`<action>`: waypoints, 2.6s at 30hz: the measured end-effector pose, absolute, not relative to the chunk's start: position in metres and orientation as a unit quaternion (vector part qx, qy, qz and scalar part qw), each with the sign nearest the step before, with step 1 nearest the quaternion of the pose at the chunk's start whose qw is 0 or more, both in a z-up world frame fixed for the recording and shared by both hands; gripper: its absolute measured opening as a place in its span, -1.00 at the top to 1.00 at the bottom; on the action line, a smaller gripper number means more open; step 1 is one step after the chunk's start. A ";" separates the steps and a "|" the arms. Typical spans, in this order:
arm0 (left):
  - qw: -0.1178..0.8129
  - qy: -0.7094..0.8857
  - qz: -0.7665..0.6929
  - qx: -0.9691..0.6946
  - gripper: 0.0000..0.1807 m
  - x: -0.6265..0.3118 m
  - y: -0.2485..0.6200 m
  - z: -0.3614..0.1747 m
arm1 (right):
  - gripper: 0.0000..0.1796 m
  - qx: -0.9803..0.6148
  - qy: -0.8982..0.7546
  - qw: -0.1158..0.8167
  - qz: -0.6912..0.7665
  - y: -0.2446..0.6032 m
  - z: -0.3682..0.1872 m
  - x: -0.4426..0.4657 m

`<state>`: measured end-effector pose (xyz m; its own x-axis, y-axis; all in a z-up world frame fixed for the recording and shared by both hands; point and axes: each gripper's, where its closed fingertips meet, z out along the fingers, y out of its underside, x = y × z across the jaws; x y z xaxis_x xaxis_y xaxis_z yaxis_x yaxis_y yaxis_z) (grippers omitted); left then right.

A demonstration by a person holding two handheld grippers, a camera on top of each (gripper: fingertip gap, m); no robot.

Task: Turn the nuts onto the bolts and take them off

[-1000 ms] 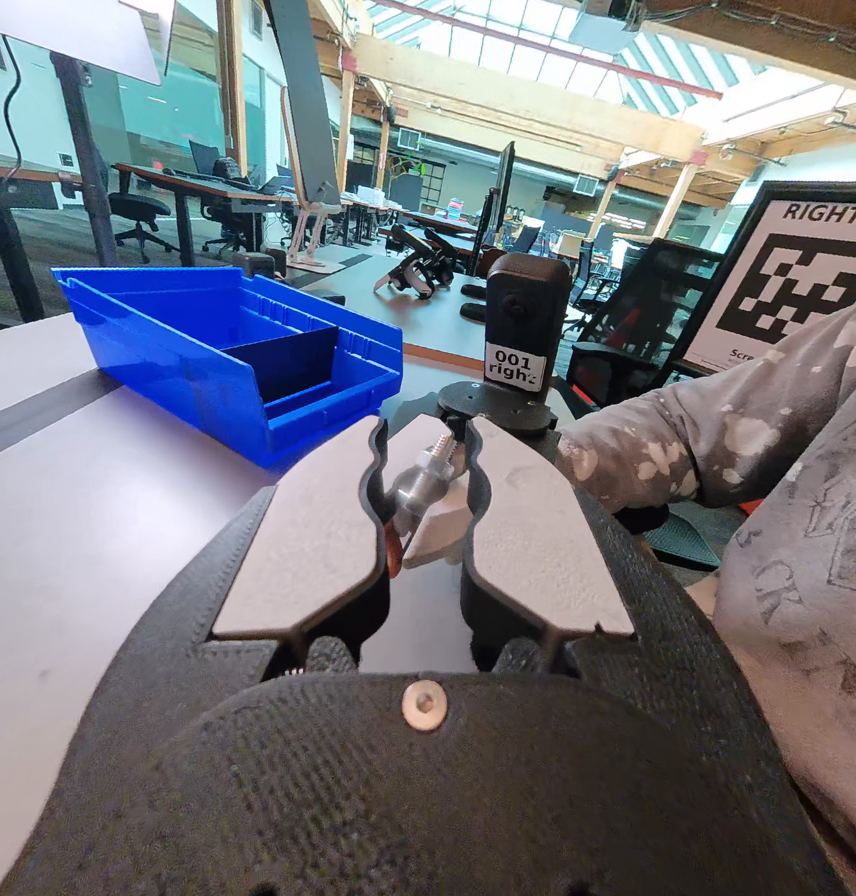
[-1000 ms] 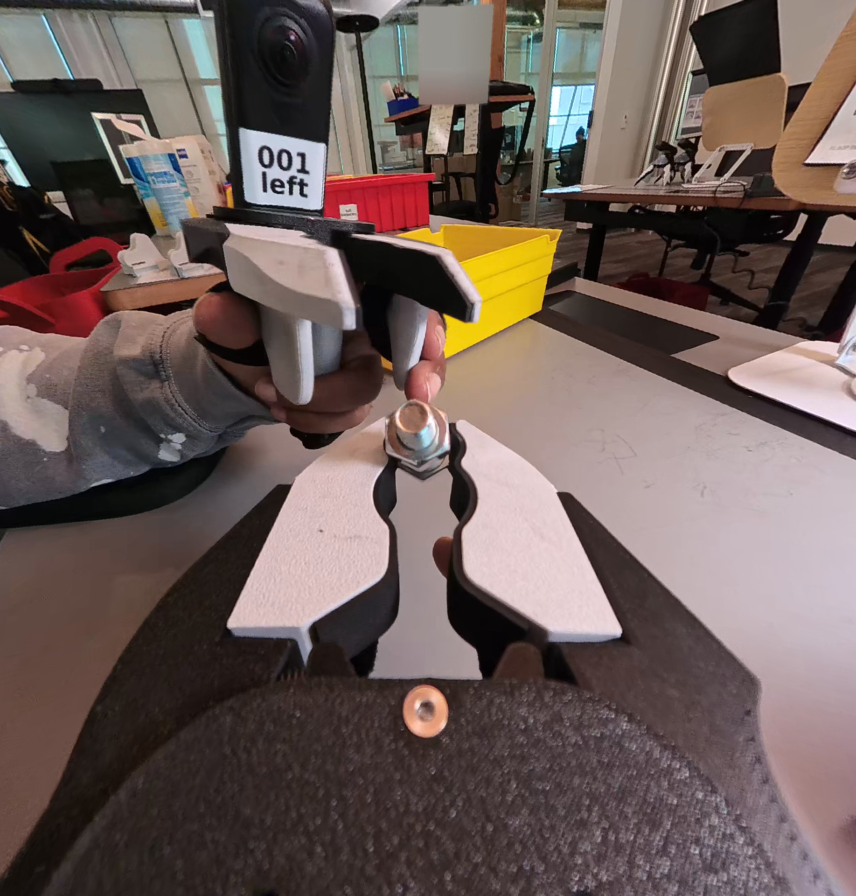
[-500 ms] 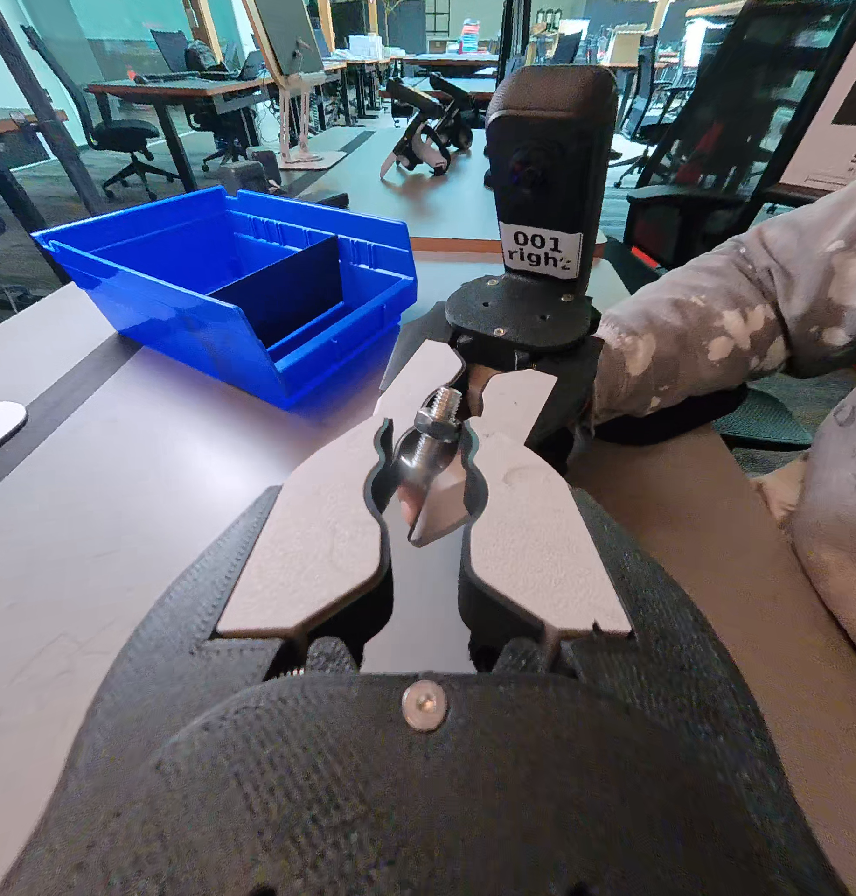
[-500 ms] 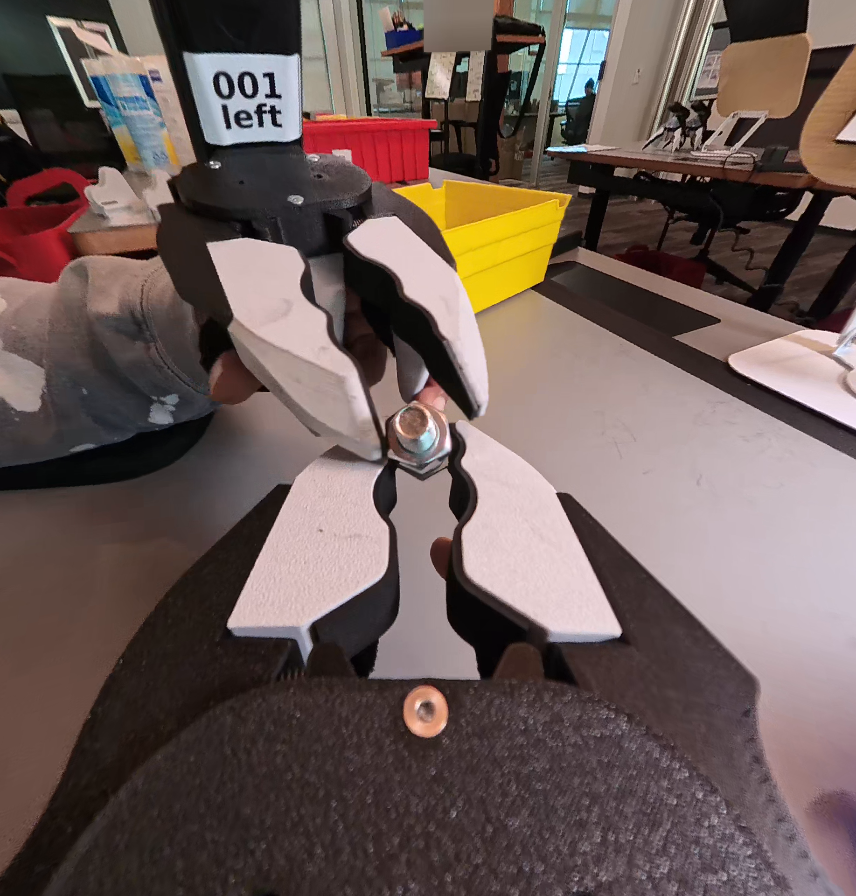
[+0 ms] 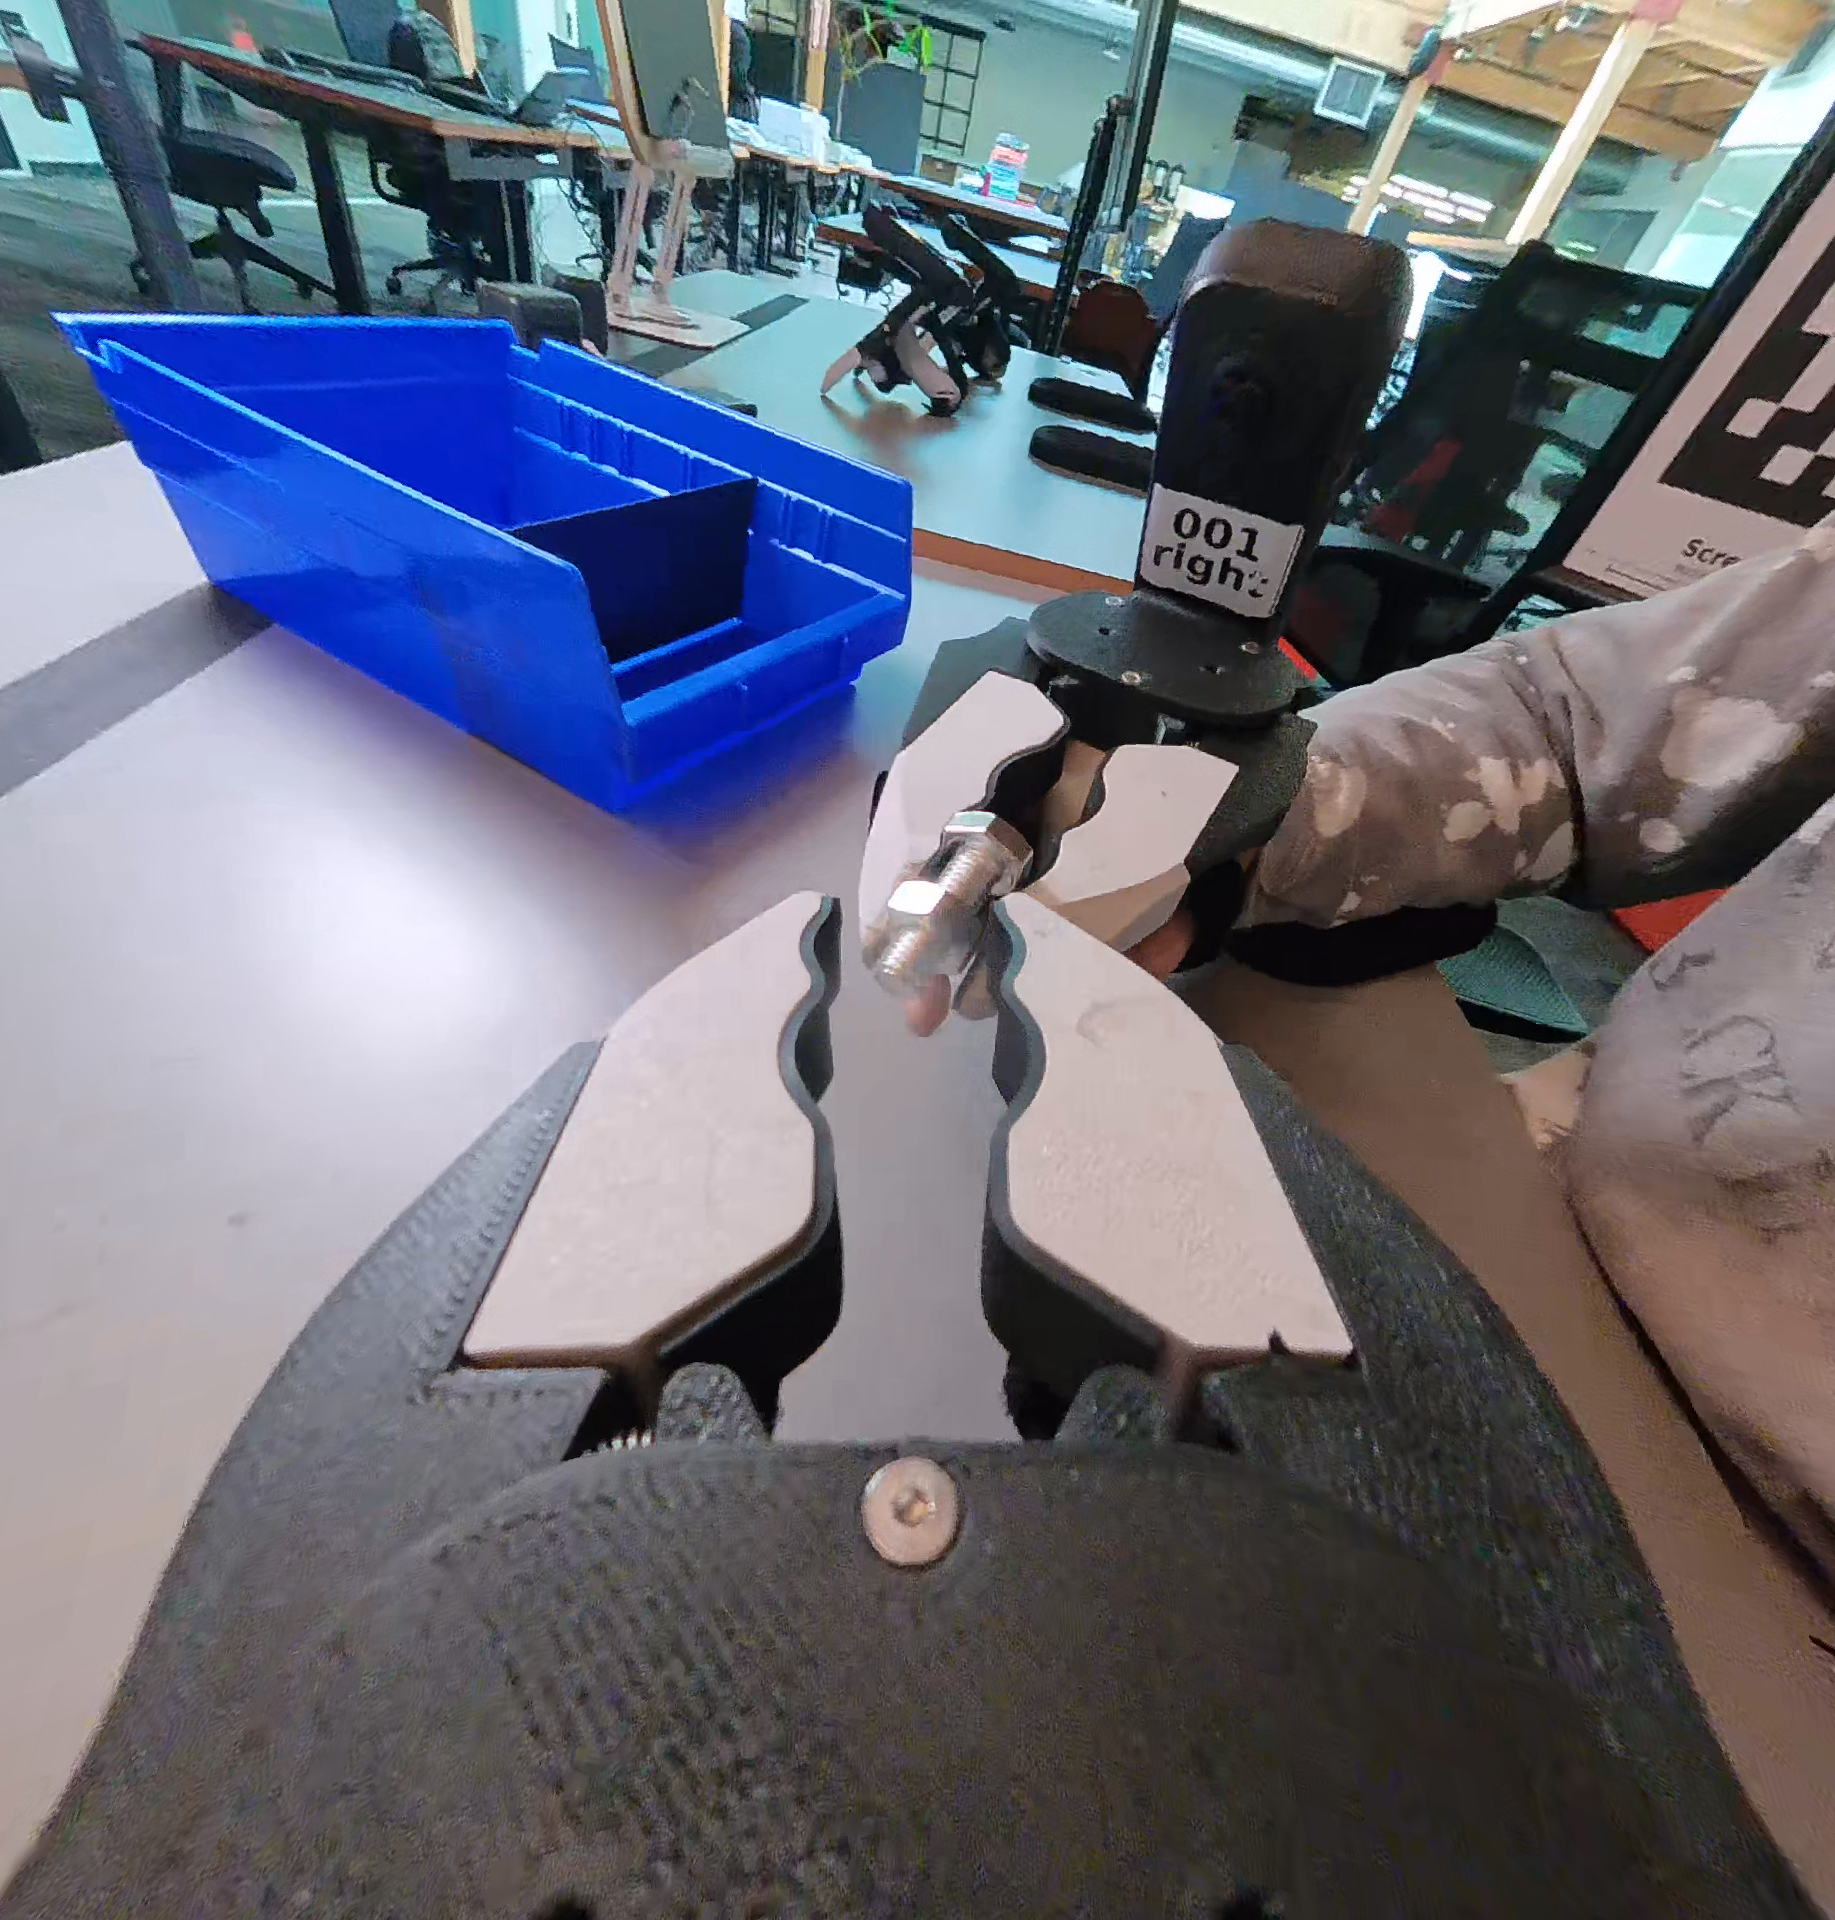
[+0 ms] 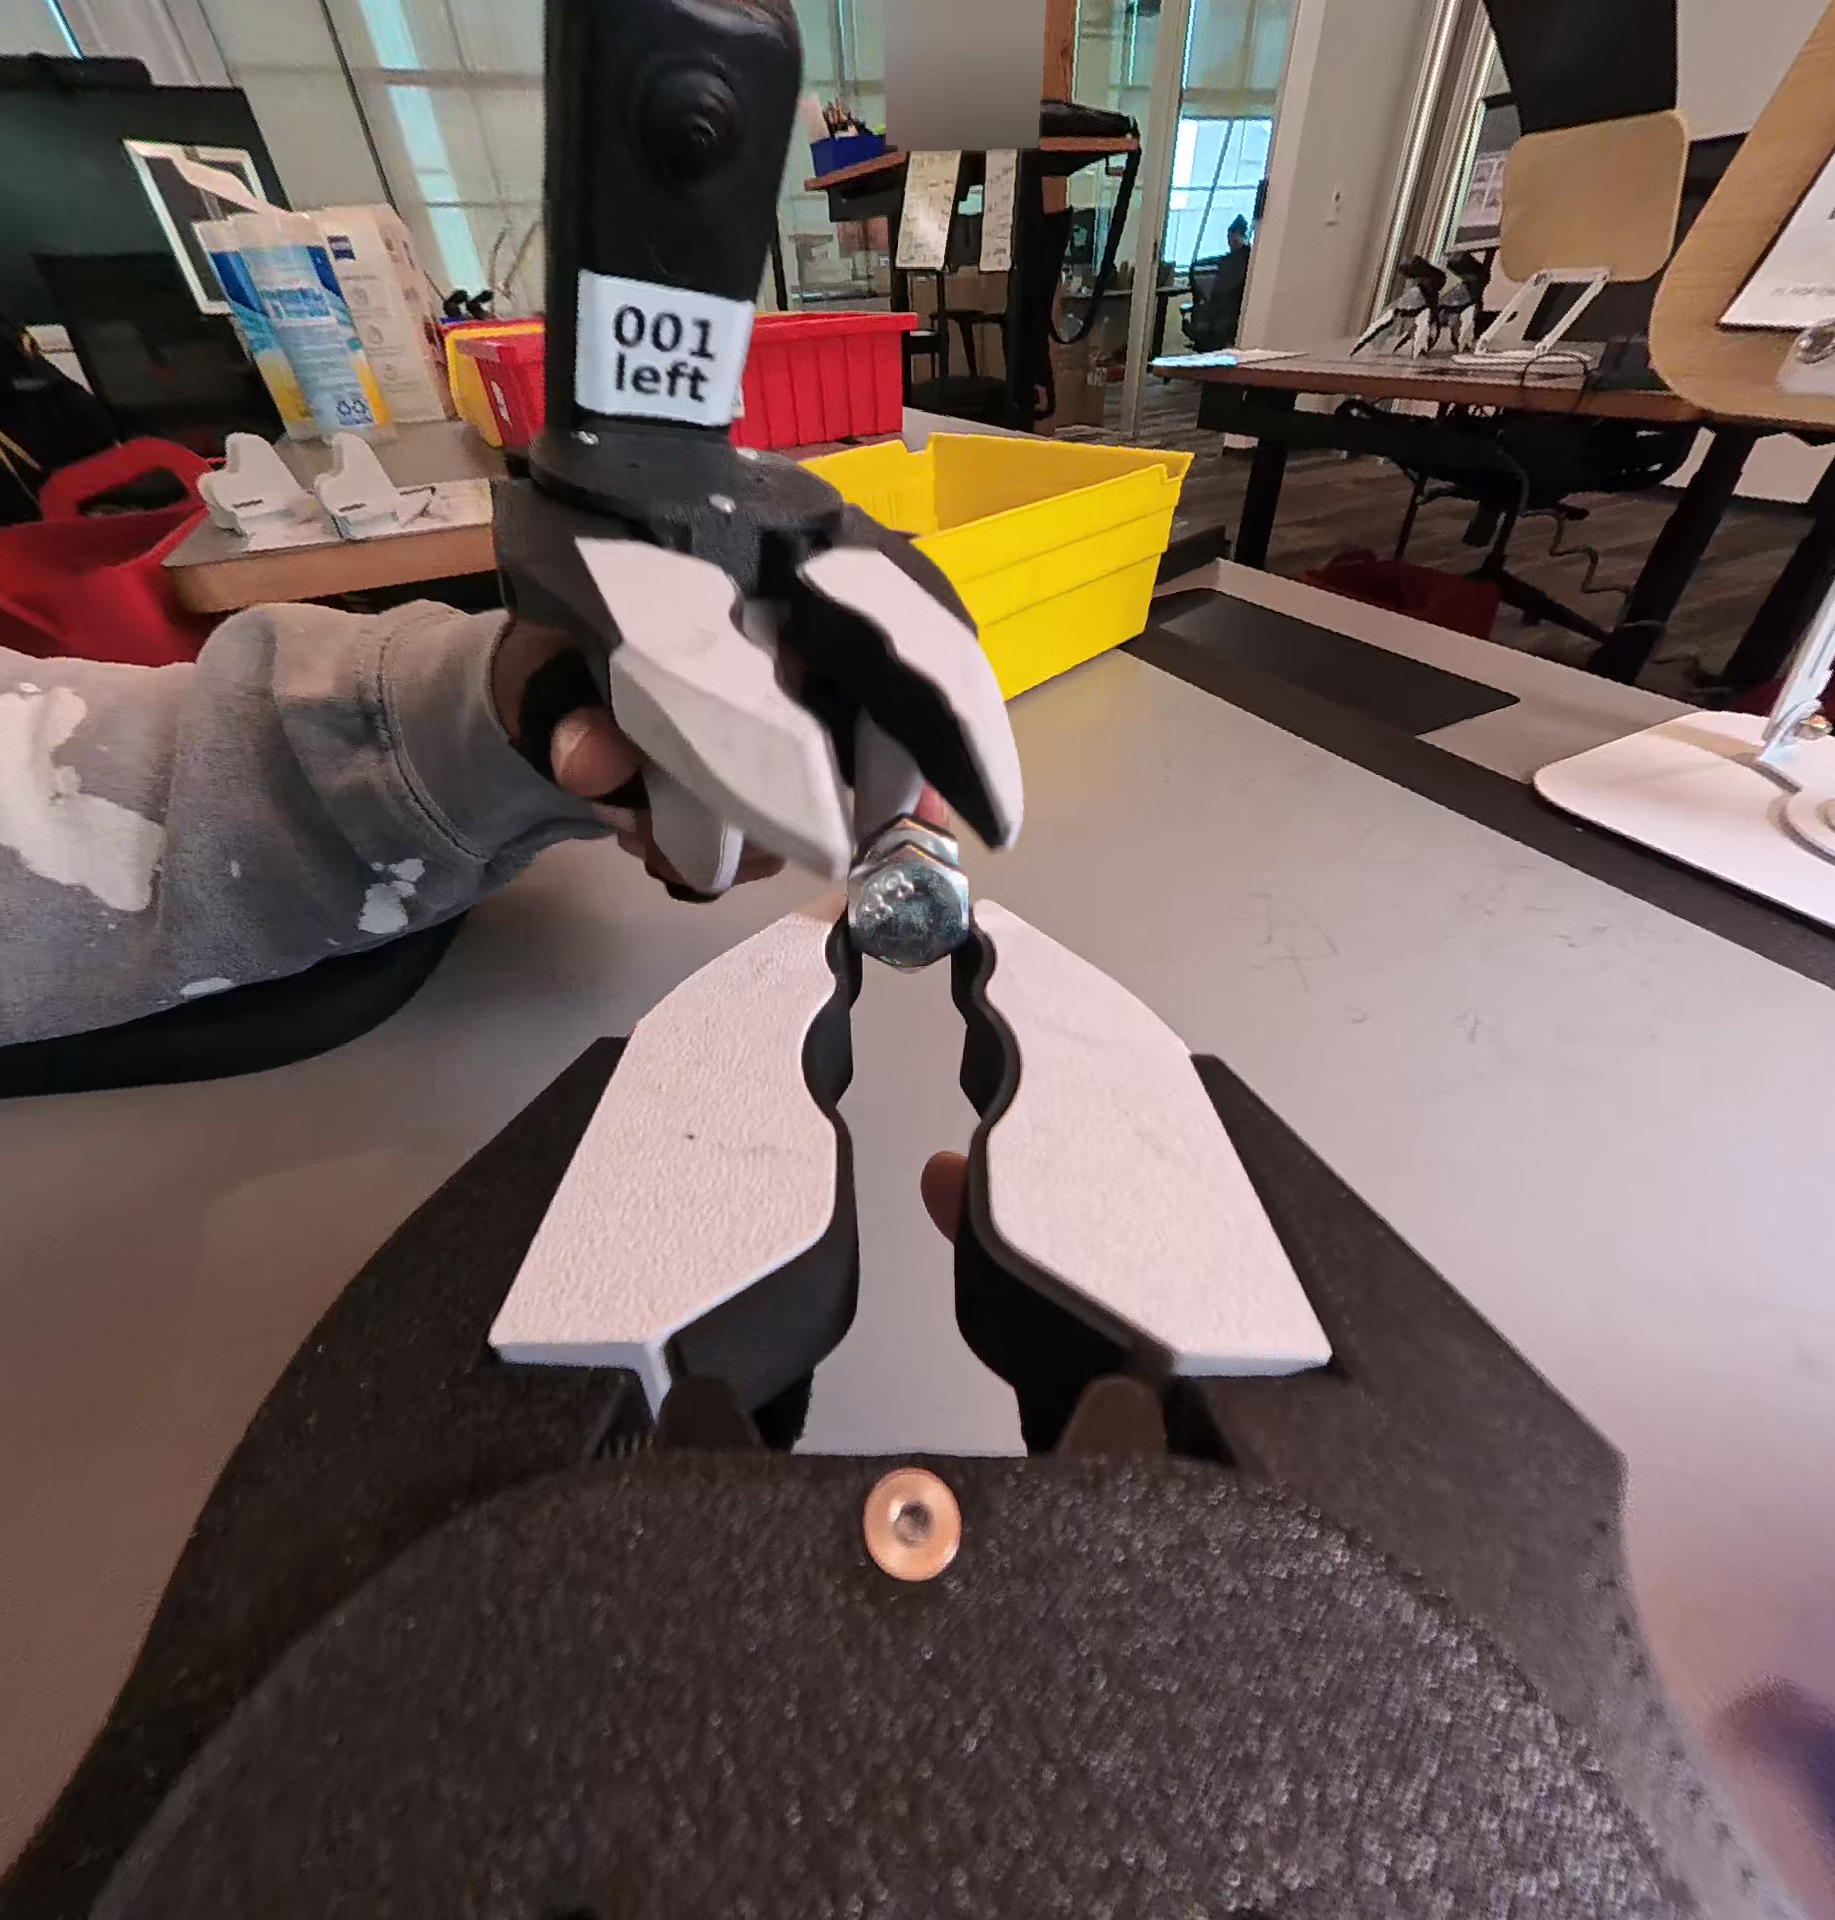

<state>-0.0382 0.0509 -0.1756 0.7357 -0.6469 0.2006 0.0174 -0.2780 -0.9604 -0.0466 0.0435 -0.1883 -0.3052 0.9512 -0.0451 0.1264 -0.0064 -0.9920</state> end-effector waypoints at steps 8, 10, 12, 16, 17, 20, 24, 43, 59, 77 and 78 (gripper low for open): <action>0.539 0.213 -0.353 -0.734 0.79 -0.031 0.044 -0.175 | 0.82 -0.428 -0.598 0.394 0.551 0.038 -0.183 -0.045; 0.531 0.218 -0.349 -0.740 0.79 -0.030 0.042 -0.176 | 0.82 -0.414 -0.612 0.414 0.531 0.038 -0.184 -0.044; 0.525 0.229 -0.335 -0.748 0.79 -0.030 0.042 -0.177 | 0.82 -0.402 -0.622 0.435 0.511 0.037 -0.184 -0.044; 0.528 0.250 -0.229 -0.779 0.80 -0.036 0.049 -0.180 | 0.81 -0.431 -0.643 0.434 0.461 0.046 -0.198 -0.049; 0.519 0.263 -0.189 -0.791 0.80 -0.037 0.050 -0.185 | 0.81 -0.447 -0.650 0.416 0.453 0.048 -0.206 -0.050; 0.502 0.293 -0.105 -0.807 0.80 -0.036 0.053 -0.194 | 0.82 -0.464 -0.660 0.393 0.441 0.049 -0.221 -0.051; 0.496 0.298 -0.093 -0.810 0.80 -0.036 0.053 -0.197 | 0.82 -0.469 -0.663 0.390 0.435 0.049 -0.225 -0.052; 0.420 0.349 0.029 -0.837 0.80 -0.044 0.055 -0.230 | 0.77 -0.480 -0.713 0.394 0.325 0.056 -0.256 -0.052; 0.595 0.249 -0.388 -0.659 0.81 -0.025 0.026 -0.137 | 0.77 -0.365 -0.566 0.327 0.663 0.020 -0.163 -0.029; 0.572 0.209 -0.235 -0.757 0.89 -0.033 0.059 -0.166 | 0.76 -0.453 -0.602 0.395 0.526 0.048 -0.199 -0.049; 0.572 0.208 -0.232 -0.759 0.89 -0.033 0.060 -0.167 | 0.76 -0.455 -0.605 0.399 0.517 0.049 -0.200 -0.050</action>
